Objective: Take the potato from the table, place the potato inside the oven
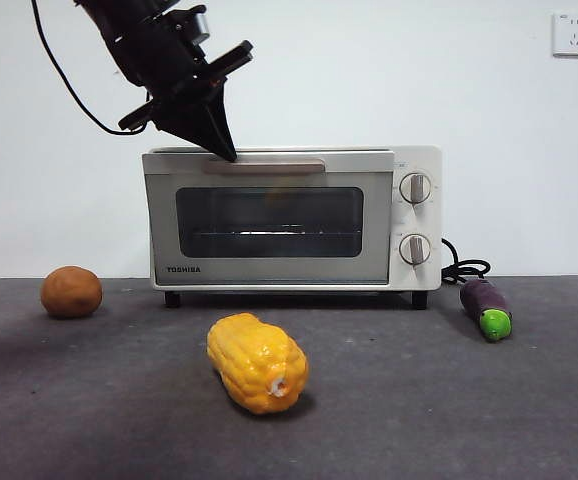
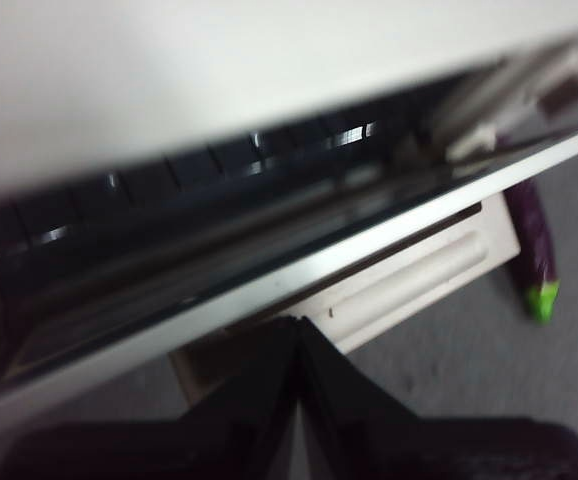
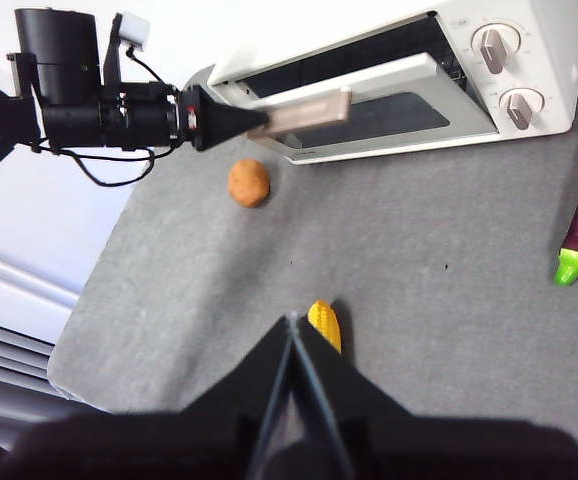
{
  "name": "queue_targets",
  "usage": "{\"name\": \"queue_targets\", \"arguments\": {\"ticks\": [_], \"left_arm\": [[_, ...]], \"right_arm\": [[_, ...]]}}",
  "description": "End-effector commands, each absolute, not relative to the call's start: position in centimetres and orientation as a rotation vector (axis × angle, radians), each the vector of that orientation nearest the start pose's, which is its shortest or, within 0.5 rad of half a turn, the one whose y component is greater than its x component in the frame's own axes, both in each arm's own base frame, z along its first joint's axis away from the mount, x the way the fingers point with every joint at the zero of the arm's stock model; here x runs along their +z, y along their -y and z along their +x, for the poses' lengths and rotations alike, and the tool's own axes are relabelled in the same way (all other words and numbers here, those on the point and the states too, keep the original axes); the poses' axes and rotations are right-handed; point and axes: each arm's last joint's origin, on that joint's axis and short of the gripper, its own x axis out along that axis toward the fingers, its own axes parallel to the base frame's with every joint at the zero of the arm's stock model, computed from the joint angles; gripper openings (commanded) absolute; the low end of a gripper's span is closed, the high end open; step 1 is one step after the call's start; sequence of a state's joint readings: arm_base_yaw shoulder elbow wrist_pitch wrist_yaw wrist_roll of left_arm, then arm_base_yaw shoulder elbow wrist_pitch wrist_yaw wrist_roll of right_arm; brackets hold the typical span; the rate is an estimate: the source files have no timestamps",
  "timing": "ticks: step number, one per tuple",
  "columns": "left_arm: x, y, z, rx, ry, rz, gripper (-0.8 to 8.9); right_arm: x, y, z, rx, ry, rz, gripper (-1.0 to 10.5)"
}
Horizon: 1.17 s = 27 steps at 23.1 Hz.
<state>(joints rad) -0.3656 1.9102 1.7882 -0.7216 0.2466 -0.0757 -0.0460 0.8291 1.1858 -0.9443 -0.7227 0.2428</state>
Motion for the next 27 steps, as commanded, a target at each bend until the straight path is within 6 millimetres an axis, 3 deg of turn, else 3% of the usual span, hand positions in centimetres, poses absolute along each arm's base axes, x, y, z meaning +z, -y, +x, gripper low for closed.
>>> {"name": "queue_targets", "arguments": {"ticks": [1,6,17,27], "left_arm": [[27.1,16.6,39.1,-0.477,-1.023,0.127,-0.06],[26.8,18.0,38.2,-0.436,-1.040,0.249,-0.06],[26.5,20.2,36.8,-0.418,-1.054,0.327,-0.06],[23.7,20.6,35.6,-0.384,-1.142,0.337,-0.06]], "right_arm": [[39.2,-1.3,12.4,0.597,-0.624,0.440,0.0],[39.3,-1.3,12.4,0.598,-0.621,0.437,0.0],[39.6,-1.4,11.8,0.606,-0.604,0.427,0.0],[40.4,-1.5,10.3,0.616,-0.550,0.404,0.0]]}}
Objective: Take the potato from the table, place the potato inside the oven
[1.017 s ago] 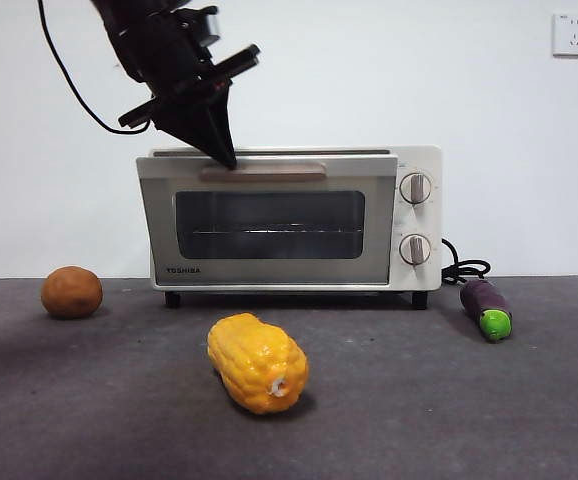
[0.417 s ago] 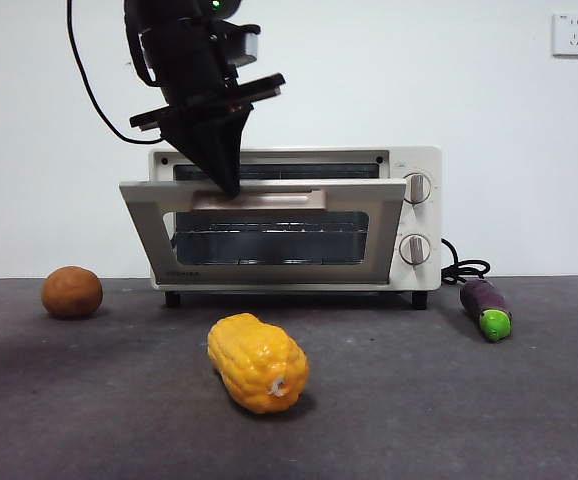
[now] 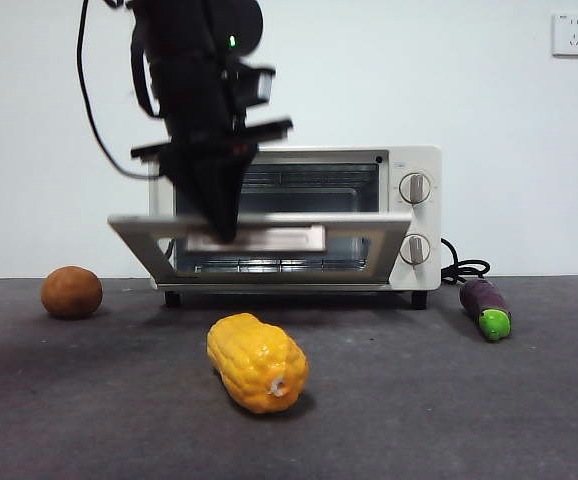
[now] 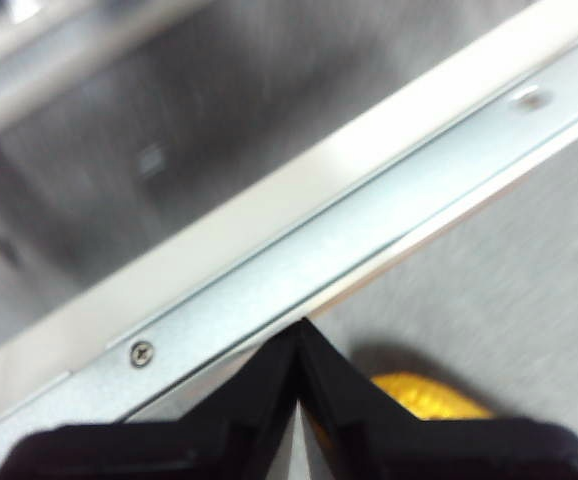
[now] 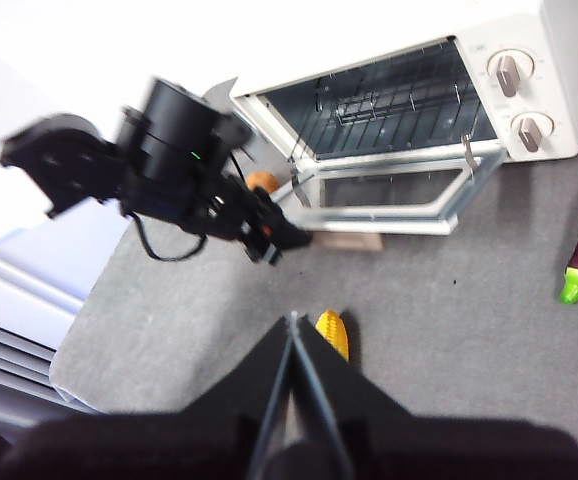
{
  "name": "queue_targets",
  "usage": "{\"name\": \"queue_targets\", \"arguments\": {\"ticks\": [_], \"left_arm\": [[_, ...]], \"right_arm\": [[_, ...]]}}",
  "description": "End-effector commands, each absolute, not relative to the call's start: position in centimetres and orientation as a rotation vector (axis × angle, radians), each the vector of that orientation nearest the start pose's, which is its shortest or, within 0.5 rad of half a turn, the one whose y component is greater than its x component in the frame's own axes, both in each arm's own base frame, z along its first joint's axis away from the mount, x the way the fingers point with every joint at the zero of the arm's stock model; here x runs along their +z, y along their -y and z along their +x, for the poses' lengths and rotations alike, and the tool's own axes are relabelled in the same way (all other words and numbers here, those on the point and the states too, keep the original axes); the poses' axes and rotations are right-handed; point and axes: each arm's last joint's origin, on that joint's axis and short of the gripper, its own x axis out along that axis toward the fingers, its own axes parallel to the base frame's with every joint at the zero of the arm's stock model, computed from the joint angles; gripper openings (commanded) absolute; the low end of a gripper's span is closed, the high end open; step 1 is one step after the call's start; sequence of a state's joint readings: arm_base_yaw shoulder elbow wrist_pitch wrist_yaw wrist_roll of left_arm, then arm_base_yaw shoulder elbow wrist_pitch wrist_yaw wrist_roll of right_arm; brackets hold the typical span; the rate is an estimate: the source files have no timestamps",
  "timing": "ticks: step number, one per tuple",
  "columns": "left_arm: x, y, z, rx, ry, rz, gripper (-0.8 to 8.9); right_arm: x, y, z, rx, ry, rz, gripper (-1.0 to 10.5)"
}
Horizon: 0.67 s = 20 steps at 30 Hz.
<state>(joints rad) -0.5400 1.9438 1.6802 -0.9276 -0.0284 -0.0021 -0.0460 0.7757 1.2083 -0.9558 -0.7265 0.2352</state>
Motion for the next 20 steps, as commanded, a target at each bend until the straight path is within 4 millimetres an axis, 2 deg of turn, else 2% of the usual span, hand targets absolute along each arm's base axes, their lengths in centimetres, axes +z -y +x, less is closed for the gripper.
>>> {"name": "queue_targets", "arguments": {"ticks": [1,8,20], "left_arm": [[23.2,20.5,35.5,-0.382,-1.153,0.341,-0.06],[21.2,20.4,34.9,-0.365,-1.186,0.331,-0.06],[20.9,20.5,34.4,-0.345,-1.210,0.369,-0.06]], "right_arm": [[40.4,-1.5,10.3,0.616,-0.548,0.403,0.0],[40.2,-1.5,9.8,0.617,-0.564,0.393,0.0],[39.9,-1.5,9.7,0.618,-0.588,0.384,0.0]]}}
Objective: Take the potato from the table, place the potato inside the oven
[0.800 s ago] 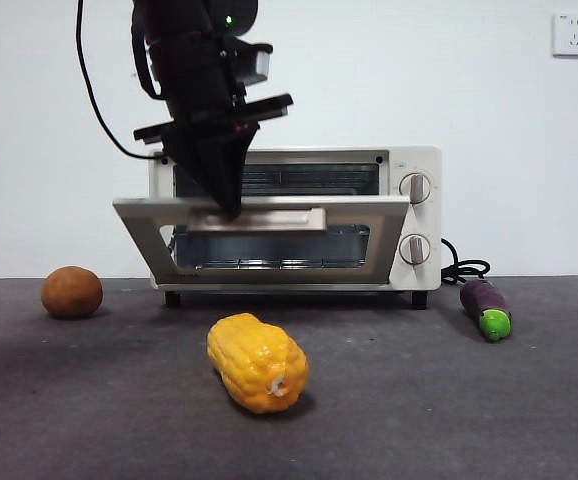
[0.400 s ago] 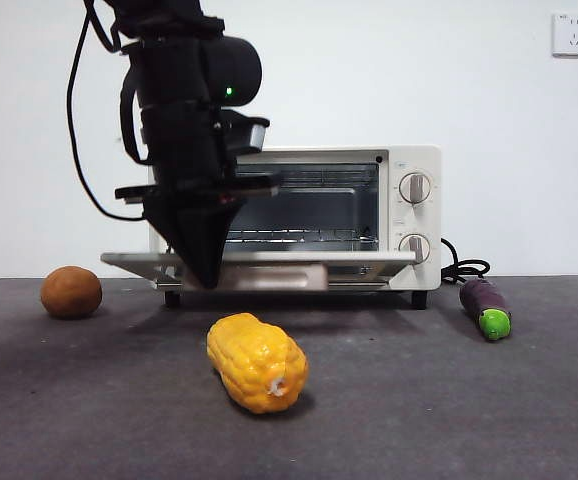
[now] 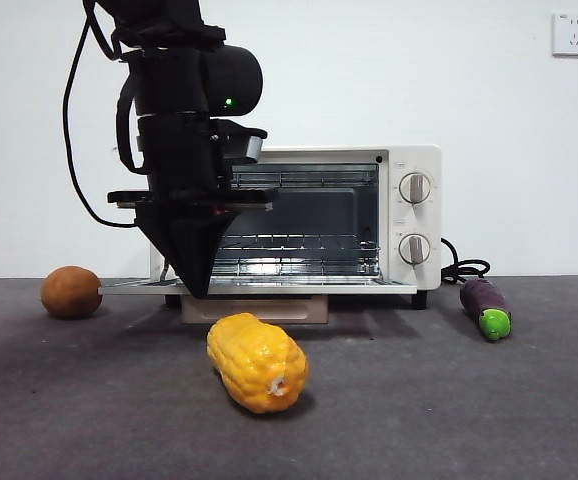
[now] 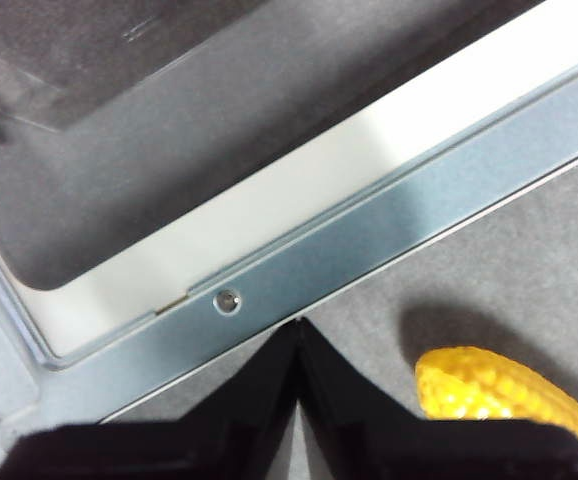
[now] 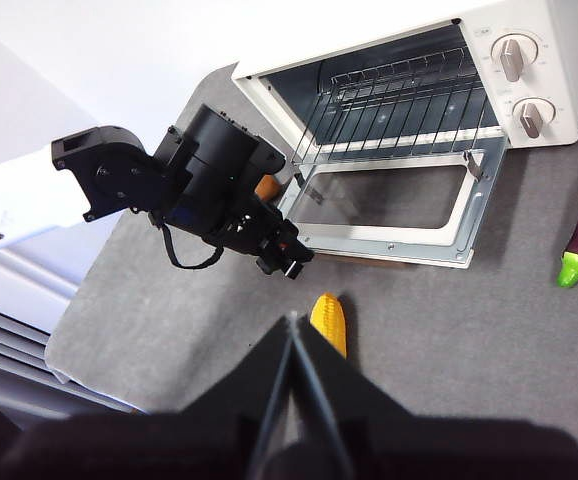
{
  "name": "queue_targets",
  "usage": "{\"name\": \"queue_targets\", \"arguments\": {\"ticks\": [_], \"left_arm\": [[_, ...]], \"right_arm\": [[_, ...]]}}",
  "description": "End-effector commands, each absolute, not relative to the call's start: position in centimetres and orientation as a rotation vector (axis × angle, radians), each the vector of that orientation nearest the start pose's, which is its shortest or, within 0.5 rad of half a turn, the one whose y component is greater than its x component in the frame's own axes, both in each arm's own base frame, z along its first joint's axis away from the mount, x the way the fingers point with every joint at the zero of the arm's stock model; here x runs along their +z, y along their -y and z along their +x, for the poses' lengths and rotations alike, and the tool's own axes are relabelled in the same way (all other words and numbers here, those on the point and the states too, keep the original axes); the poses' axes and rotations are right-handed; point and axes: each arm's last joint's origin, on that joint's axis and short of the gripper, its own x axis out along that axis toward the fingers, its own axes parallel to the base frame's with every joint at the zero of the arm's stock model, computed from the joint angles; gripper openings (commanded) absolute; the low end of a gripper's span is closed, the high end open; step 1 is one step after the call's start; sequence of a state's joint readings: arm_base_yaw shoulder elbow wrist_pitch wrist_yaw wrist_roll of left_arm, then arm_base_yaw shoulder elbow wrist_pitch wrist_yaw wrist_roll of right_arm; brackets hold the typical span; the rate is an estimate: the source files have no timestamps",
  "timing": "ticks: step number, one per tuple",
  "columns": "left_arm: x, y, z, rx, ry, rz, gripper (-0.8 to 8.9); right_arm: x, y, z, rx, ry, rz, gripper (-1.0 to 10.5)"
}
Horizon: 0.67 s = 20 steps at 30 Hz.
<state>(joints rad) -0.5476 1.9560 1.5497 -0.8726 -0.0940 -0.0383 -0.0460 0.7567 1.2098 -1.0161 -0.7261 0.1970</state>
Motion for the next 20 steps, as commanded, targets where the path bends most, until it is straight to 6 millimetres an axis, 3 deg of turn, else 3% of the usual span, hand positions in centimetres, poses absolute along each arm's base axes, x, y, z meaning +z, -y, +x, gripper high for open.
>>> {"name": "queue_targets", "arguments": {"ticks": [1,6,10,16,20], "left_arm": [[20.8,20.6,34.3,-0.354,-1.220,0.368,-0.06],[21.6,21.2,33.4,-0.461,-1.237,0.316,-0.06],[23.7,21.4,32.3,-0.515,-1.203,0.299,-0.06],[29.3,20.4,29.4,-0.560,-1.079,0.291,-0.06],[34.2,18.3,26.4,-0.574,-0.950,0.256,-0.06]], "right_arm": [[39.9,-1.5,9.7,0.616,-0.593,0.385,0.0],[39.8,-1.5,9.7,0.606,-0.610,0.391,0.0],[39.6,-1.5,9.6,0.605,-0.627,0.394,0.0],[40.0,-1.5,9.8,0.635,-0.590,0.388,0.0],[40.2,-1.7,10.9,0.679,-0.583,0.438,0.1]]}}
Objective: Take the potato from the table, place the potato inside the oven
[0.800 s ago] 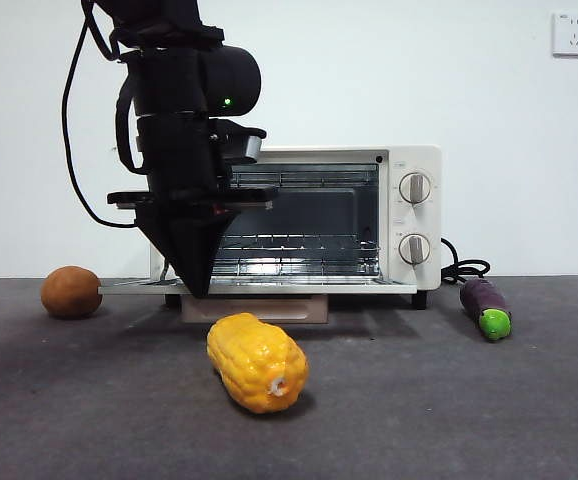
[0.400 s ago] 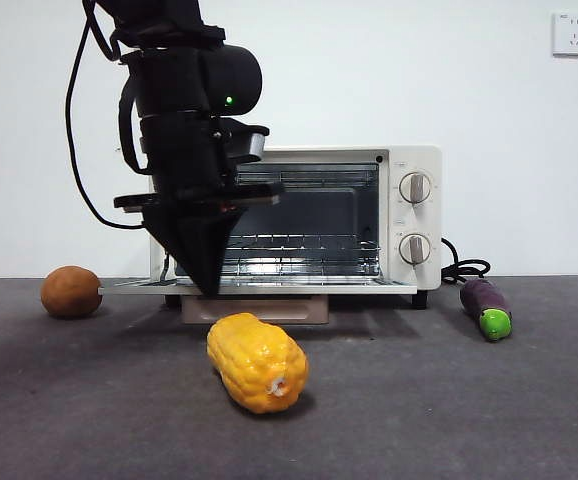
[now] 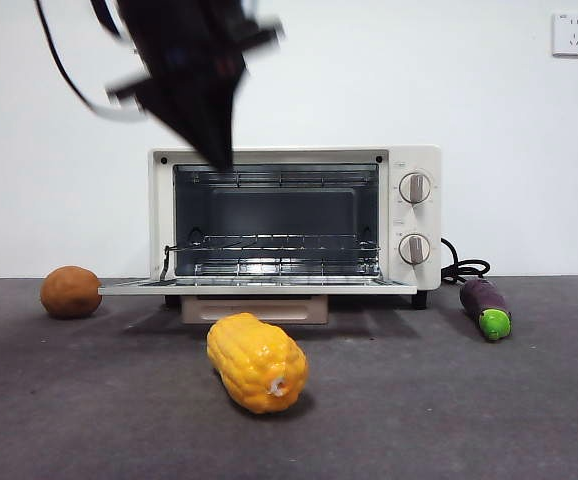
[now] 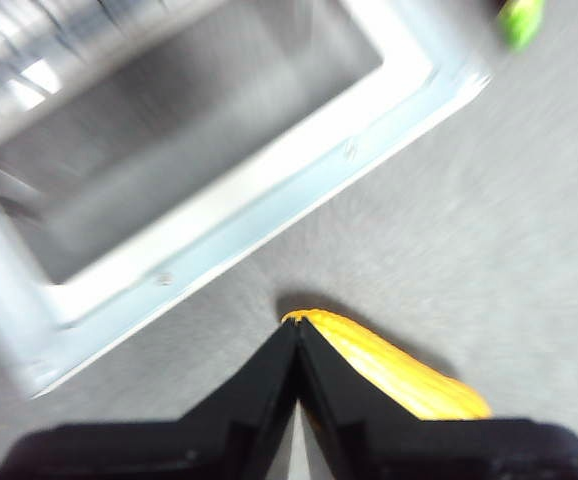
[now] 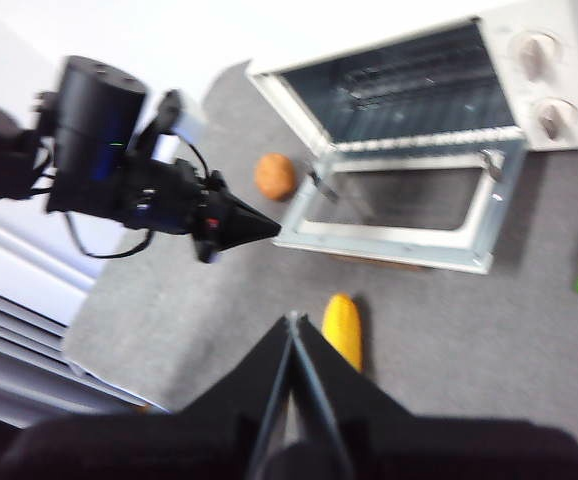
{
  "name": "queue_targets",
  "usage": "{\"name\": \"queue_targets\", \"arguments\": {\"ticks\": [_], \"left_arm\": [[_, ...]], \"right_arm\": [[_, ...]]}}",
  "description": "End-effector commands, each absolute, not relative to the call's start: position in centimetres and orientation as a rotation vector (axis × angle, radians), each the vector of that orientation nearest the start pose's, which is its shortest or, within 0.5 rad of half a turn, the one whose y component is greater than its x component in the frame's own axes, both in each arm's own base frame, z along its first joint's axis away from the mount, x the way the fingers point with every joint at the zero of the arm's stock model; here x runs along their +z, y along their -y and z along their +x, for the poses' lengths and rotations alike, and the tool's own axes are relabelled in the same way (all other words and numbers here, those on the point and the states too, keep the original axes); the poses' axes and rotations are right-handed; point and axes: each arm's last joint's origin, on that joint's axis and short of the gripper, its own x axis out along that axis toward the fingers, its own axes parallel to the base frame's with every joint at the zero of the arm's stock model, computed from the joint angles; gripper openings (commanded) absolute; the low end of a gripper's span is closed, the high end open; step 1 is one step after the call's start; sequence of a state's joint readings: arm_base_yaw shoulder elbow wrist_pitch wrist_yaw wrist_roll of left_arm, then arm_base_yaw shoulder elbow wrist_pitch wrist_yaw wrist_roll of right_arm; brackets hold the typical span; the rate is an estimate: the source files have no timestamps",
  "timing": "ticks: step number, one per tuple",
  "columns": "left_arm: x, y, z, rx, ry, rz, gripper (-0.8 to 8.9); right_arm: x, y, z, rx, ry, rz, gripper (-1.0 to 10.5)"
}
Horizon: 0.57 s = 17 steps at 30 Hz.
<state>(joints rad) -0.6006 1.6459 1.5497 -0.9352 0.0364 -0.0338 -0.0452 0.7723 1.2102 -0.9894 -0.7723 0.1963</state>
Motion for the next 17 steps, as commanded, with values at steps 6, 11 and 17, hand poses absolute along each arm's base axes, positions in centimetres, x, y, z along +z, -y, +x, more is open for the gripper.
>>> {"name": "queue_targets", "arguments": {"ticks": [6,11,17], "left_arm": [[40.5,14.1,21.2,-0.532,-0.737,0.209,-0.06],[43.4,10.2,16.5,-0.441,-0.641,0.194,-0.06],[45.2,6.3,11.3,-0.308,-0.554,0.167,-0.06]], "right_arm": [[40.7,-3.2,13.4,0.796,-0.576,0.449,0.1],[42.0,-6.5,16.1,0.913,-0.516,0.443,0.4],[45.4,-14.1,19.9,1.042,-0.510,0.301,0.7]]}}
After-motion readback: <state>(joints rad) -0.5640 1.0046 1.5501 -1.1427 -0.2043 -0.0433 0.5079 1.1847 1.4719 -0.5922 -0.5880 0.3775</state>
